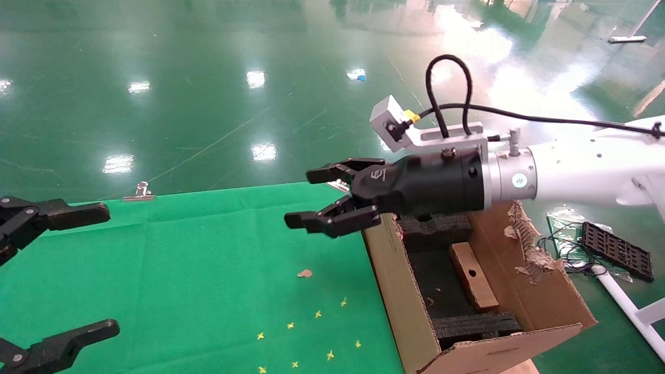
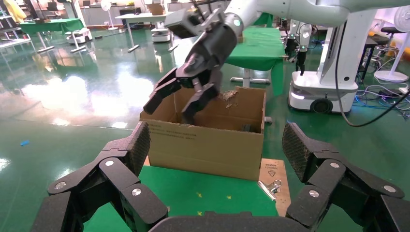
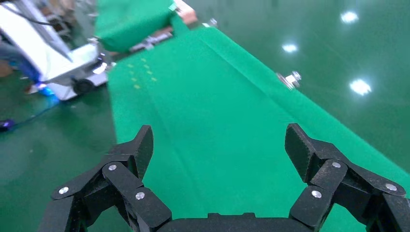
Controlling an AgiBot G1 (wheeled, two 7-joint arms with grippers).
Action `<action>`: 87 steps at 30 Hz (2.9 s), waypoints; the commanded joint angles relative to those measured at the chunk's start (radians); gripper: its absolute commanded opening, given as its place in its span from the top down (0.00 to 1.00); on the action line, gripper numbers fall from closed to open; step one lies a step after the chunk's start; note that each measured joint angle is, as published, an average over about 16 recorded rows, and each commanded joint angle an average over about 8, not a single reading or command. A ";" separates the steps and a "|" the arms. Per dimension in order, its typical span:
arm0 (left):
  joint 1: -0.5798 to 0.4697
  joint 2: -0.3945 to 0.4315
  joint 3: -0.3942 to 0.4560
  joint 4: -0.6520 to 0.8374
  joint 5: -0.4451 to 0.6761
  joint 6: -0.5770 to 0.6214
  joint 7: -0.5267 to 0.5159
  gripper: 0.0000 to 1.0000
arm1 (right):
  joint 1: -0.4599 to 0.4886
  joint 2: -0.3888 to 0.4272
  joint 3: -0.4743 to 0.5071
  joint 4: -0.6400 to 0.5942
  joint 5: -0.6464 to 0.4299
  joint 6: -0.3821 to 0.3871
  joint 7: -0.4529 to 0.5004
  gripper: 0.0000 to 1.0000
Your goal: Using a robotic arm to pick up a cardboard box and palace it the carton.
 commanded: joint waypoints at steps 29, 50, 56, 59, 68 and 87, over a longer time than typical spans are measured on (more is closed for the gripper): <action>0.000 -0.001 0.001 0.000 -0.001 -0.001 0.001 0.86 | -0.456 0.094 0.500 0.454 0.206 -0.067 -0.204 0.00; 0.000 -0.001 0.001 0.000 -0.001 -0.001 0.001 0.85 | -0.425 0.089 0.465 0.423 0.190 -0.062 -0.196 0.00; 0.000 -0.001 0.001 0.000 -0.001 -0.001 0.001 0.83 | -0.422 0.088 0.462 0.420 0.188 -0.062 -0.195 0.00; 0.000 -0.001 0.001 0.000 -0.001 -0.001 0.001 0.81 | -0.421 0.088 0.461 0.419 0.188 -0.062 -0.195 0.00; 0.000 -0.001 0.001 0.000 -0.001 -0.001 0.001 0.12 | -0.419 0.087 0.459 0.418 0.188 -0.061 -0.194 0.00; 0.000 -0.001 0.001 0.000 -0.001 -0.001 0.001 0.00 | -0.418 0.087 0.458 0.417 0.187 -0.061 -0.194 0.00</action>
